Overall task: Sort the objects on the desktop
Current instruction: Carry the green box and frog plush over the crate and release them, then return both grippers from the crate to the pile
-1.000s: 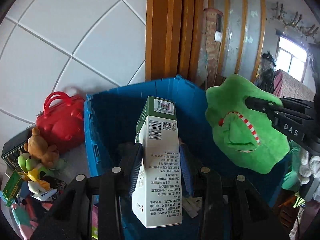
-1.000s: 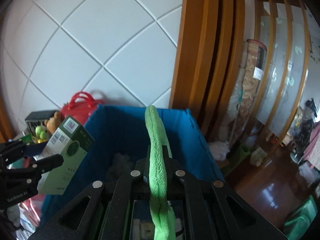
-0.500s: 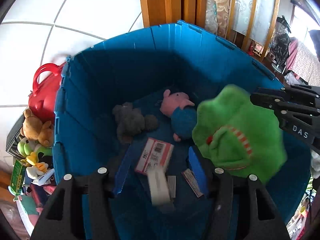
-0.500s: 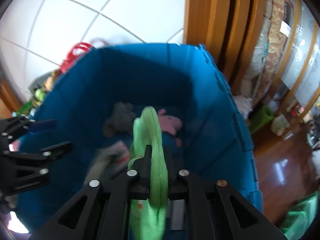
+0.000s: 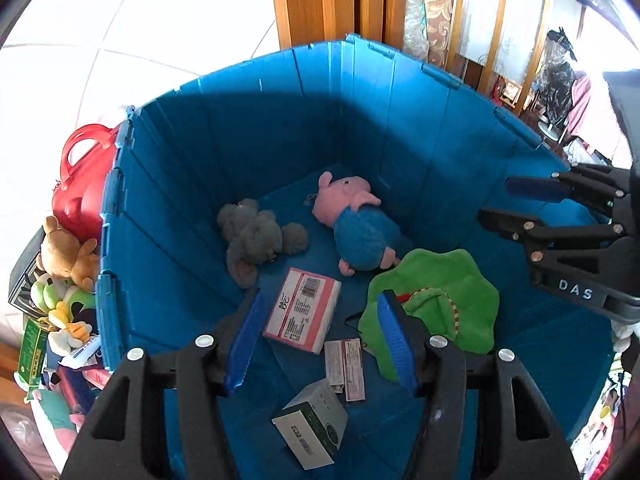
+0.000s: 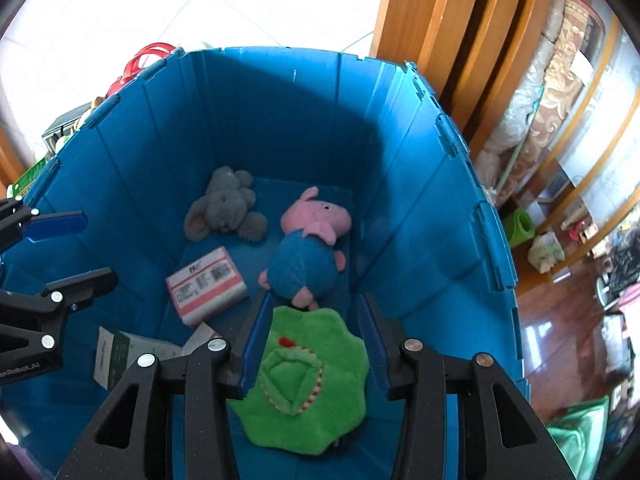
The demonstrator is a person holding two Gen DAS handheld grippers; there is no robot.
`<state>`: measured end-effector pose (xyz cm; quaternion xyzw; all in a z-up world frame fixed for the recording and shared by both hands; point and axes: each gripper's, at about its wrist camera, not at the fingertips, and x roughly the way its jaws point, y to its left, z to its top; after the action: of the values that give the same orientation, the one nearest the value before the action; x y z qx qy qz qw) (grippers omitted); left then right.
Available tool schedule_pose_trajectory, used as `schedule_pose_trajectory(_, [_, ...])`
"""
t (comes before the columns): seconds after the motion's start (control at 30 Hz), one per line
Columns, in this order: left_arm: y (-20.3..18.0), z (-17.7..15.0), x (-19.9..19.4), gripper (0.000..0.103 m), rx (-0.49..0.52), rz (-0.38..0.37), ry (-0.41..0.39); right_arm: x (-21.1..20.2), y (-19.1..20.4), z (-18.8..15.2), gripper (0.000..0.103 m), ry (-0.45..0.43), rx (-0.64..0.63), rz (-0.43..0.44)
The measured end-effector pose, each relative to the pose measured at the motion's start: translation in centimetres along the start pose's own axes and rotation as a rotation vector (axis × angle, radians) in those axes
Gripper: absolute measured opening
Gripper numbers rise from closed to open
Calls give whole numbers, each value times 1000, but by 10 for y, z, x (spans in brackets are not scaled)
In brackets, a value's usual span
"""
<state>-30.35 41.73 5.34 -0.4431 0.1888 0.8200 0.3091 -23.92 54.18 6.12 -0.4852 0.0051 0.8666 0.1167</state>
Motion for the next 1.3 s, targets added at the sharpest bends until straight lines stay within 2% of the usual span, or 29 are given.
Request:
schedule_pose_trajectory(0.33, [15, -15, -47, 58, -22, -21, -103, -35, 18, -4, 46, -58, -10, -26])
schedule_pose_trajectory(0.53, [35, -40, -83, 58, -46, -6, -182, -65, 49, -7, 54, -128, -47, -59])
schedule_pose_trajectory(0.7, [59, -67, -111, 58, -90, 12, -241, -89, 85, -12, 68, -198, -85, -74])
schedule_pose_trajectory(0.8, [76, -87, -127, 58, -117, 48, -286, -102, 109, -17, 75, -238, -105, -80])
schedule_pose_trajectory(0.9, [91, -111, -142, 59, -147, 105, -346, -116, 134, -22, 89, -294, -117, -68])
schedule_pose_trajectory(0.93, [96, -120, -147, 62, -157, 130, -369, -120, 143, -23, 93, -315, -121, -58])
schedule_pose_trajectory(1.0, [109, -140, -155, 76, -191, 172, -411, -128, 159, -25, 100, -352, -120, -28])
schedule_pose_trajectory(1.03, [116, -149, -158, 77, -207, 191, -431, -131, 167, -26, 102, -366, -121, -10])
schedule_pose_trajectory(1.17, [144, -186, -170, 77, -265, 263, -463, -139, 202, -27, 102, -405, -119, 81])
schedule_pose_trajectory(1.3, [174, -220, -176, 77, -328, 333, -452, -141, 237, -30, 103, -422, -122, 161])
